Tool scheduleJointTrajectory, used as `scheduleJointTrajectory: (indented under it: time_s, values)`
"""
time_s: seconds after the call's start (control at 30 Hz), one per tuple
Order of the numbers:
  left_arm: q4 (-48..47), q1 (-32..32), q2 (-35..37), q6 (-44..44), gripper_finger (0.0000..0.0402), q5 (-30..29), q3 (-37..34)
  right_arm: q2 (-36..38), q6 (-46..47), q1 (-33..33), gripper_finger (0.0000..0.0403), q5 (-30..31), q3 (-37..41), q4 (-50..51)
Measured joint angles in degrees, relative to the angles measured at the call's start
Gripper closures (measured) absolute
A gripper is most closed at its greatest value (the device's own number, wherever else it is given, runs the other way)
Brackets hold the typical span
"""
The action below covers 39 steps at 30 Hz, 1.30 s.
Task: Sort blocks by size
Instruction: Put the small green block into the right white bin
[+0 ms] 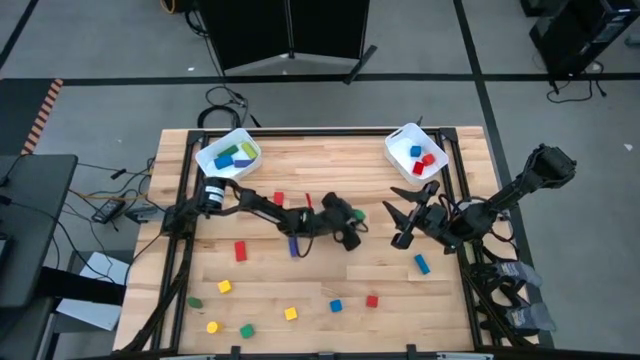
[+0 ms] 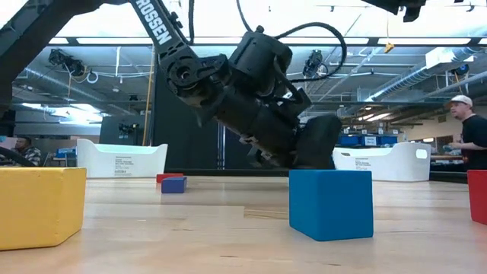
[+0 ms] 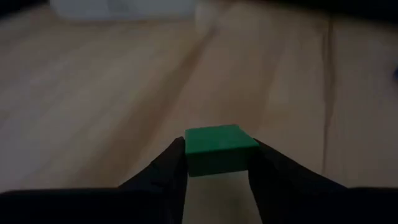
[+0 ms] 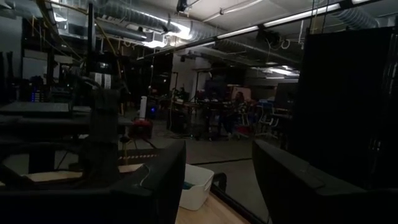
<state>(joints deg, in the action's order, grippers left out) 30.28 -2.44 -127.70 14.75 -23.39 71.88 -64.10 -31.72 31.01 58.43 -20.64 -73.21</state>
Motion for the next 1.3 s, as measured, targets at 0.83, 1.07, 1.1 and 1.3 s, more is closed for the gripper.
scheduleJointTrajectory:
  time_s: [0.83,1.07,1.1,1.3]
  values:
    - [-5.30,16.11,-11.75,-9.74,0.0254,19.33,34.62,0.00,-2.98,0.93,0.0206,-2.08,-0.94,-3.04]
    - [-10.22,16.82,-18.39,-9.95,0.0254,20.08,46.83,0.00,-2.98,1.32,0.0206,-2.46,-0.94,-3.03]
    - [-10.93,17.03,-19.39,-9.94,0.0254,20.14,48.44,0.00,-2.98,1.32,0.0206,-2.60,-0.94,-3.01]
    - [-18.86,18.71,-25.13,-9.96,0.0254,19.90,59.22,0.00,-2.98,1.30,0.0206,-2.64,-0.94,-3.03]
